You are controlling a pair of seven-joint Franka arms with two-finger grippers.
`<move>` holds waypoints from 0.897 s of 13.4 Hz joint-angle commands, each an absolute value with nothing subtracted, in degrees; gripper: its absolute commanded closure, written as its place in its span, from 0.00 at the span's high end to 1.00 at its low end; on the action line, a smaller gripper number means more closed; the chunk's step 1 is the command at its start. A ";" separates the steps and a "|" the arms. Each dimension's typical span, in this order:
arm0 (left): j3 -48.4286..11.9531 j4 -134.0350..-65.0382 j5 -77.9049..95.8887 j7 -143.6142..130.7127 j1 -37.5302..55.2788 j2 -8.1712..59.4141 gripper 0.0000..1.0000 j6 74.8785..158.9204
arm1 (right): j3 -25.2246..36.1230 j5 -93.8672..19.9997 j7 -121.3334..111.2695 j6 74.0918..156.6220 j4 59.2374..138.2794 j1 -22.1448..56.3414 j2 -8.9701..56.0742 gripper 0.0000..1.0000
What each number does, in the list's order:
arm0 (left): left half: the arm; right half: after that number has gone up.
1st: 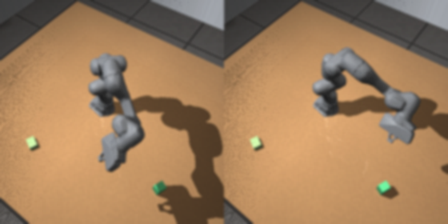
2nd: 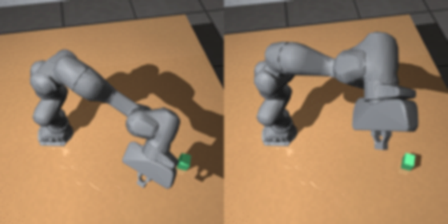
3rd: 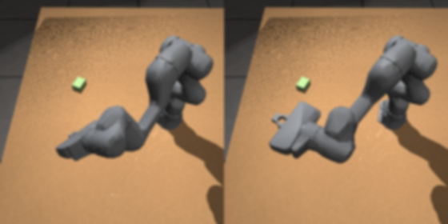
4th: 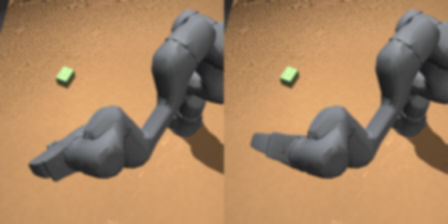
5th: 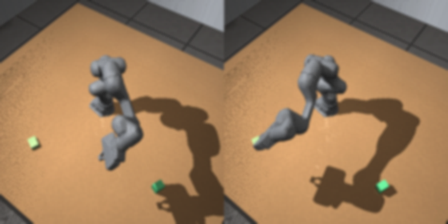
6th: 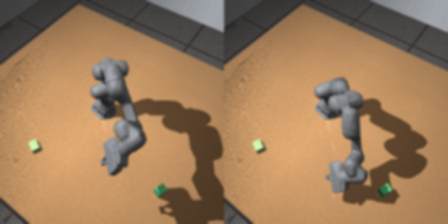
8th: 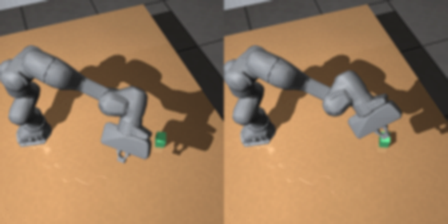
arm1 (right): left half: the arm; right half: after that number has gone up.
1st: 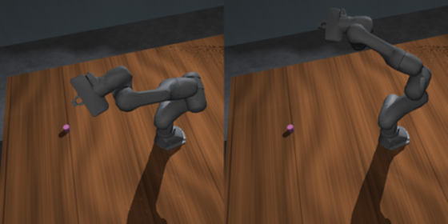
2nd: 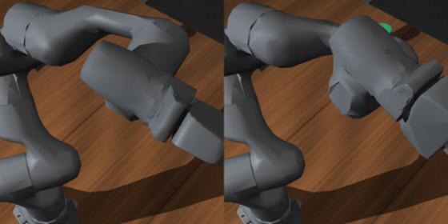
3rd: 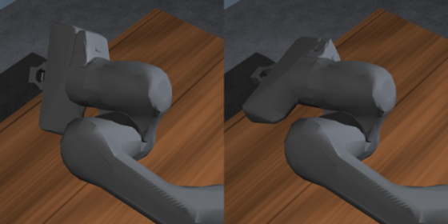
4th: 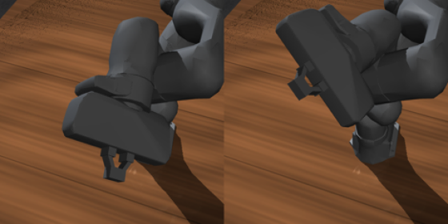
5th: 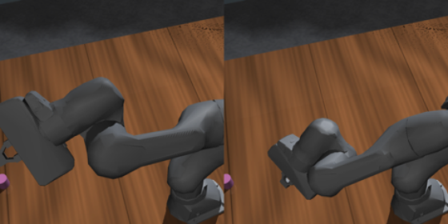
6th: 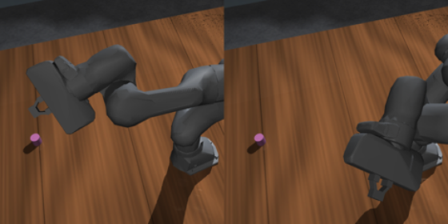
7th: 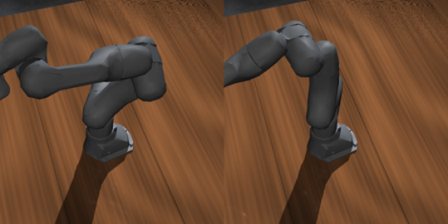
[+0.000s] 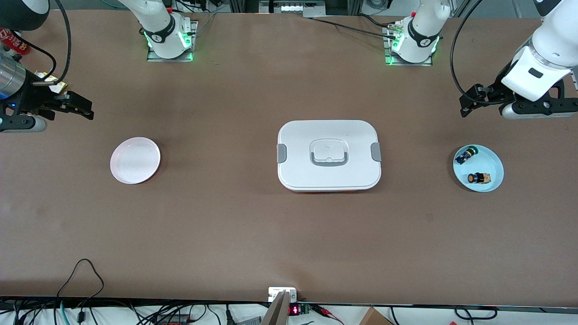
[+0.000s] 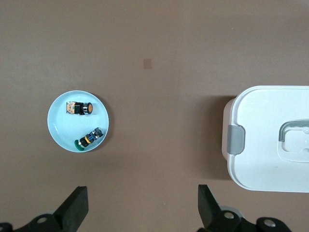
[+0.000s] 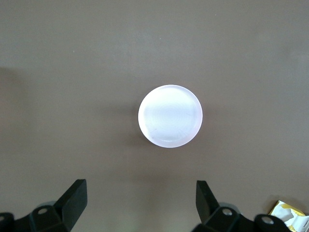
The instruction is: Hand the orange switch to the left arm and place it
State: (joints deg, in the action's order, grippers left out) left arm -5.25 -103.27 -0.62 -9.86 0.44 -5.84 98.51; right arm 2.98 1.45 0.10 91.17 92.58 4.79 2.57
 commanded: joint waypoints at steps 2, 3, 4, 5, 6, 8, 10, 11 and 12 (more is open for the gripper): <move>-5.53 -102.92 -0.44 -10.28 0.35 -6.33 1.00 96.42 | 2.90 0.79 -0.35 90.18 91.32 4.75 2.99 1.00; -5.71 -102.48 -0.44 -10.28 0.35 -6.33 1.00 96.33 | 2.90 0.79 -0.35 90.18 91.32 4.75 2.99 1.00; -5.71 -102.39 -0.44 -10.28 0.35 -6.24 1.00 96.33 | 2.90 0.79 -0.53 90.18 91.32 4.75 2.90 1.00; -5.71 -102.31 -0.44 -10.28 0.35 -5.89 1.00 96.33 | 2.90 0.79 -0.53 90.18 91.32 4.66 2.81 1.00; -5.71 -102.30 -0.53 -10.37 0.35 -5.89 1.00 96.24 | 2.99 0.79 -0.53 90.18 91.32 4.66 2.81 1.00; -5.63 -102.30 -0.53 -10.28 0.26 -5.71 1.00 96.33 | 2.99 0.79 -0.53 90.18 91.32 4.66 2.90 1.00; -5.71 -102.30 -0.44 -10.37 0.26 -5.45 1.00 96.24 | 2.99 0.79 -0.53 90.18 91.32 4.66 2.81 1.00; -5.63 -102.30 -0.53 -10.37 0.35 -5.36 1.00 96.24 | 2.99 0.79 -0.53 90.18 91.32 4.66 2.81 1.00; -5.63 -102.22 -0.53 -10.37 0.26 -5.36 1.00 96.24 | 2.99 0.79 -0.53 90.18 91.32 4.66 2.81 1.00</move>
